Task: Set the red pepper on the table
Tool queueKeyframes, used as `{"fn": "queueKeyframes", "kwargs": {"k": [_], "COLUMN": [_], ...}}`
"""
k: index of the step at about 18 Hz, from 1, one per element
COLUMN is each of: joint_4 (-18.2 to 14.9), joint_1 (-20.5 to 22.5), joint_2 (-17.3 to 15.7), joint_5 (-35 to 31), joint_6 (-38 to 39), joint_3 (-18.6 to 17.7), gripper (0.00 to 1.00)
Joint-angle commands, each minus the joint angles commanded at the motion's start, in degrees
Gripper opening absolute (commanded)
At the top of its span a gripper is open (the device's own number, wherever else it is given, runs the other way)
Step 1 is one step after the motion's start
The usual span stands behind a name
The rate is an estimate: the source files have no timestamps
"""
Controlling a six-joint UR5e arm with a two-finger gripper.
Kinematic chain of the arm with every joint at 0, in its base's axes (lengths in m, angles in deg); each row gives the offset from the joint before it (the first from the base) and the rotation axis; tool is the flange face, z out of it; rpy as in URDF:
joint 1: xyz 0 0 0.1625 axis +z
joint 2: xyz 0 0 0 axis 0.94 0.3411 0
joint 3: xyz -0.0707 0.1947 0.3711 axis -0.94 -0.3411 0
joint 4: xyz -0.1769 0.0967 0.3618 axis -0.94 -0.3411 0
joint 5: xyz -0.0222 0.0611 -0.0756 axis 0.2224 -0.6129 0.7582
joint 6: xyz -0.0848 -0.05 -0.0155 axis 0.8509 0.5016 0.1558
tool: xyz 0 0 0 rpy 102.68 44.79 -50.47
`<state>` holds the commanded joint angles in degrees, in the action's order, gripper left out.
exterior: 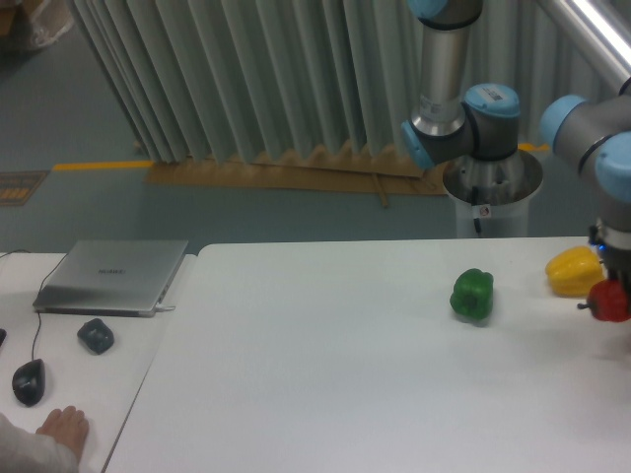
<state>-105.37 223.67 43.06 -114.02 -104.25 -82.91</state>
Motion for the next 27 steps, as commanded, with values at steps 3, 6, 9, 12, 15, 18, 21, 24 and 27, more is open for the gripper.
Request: {"fn": "queueKeyframes", "kwargs": {"k": [3,6,9,12,15,18,21,24,27], "joint_4": [0.1,0.2,0.6,1.1,3.7,4.4,5.9,6.0,6.8], "joint_1": [3.3,4.8,9.2,12.1,14.3,15.7,16.8,16.1,16.0], "joint_2": [0.0,0.3,0.4,1.1,2.2,3.0,3.7,4.4,4.4], "joint_5": [0.4,0.4,0.4,0.6,0.6,0.6,0.6,0.6,0.7], "joint_6": [-5.8,-10.0,-19.7,-24.1,-29.6,-32.6,-33.8,-33.0,-31.9], "joint_3": [0.7,1.1,1.1,1.3,1.2,1.2,1.0,0.9,0.7], "gripper": [0.29,0.29,0.29,0.29,0.29,0.29,0.32,1.0,1.0]}}
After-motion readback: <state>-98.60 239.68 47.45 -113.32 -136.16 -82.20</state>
